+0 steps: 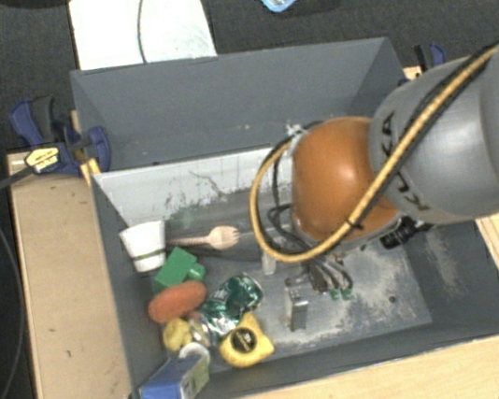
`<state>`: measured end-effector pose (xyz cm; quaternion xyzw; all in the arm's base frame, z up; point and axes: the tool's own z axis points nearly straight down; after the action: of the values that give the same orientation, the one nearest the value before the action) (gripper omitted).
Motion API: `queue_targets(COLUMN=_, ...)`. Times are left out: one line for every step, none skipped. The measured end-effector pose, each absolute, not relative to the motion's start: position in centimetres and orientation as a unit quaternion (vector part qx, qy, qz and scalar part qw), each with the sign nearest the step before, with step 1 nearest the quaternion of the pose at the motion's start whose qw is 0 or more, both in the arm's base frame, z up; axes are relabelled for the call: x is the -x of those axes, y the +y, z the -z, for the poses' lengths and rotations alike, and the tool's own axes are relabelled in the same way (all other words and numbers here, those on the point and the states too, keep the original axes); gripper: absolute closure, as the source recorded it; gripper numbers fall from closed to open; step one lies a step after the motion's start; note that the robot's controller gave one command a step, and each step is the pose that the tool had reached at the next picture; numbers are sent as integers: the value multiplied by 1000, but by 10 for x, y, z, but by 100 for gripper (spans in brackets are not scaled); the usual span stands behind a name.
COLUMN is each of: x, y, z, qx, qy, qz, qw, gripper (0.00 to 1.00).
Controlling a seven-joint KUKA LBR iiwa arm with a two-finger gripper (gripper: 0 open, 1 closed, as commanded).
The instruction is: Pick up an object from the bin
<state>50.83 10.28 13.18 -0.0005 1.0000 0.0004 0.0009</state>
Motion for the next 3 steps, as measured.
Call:
queue_targets(x=-531, y=146, z=-81, qx=171, qy=985, qz=0, qw=5, gripper=0)
queue_targets(x=-520, y=144, z=-128, qx=206, qy=979, qz=-1, qw=0, gripper=0)
queue_targets(x=-508, y=149, z=-139, qx=263, qy=965, qz=-1, qw=4, gripper=0)
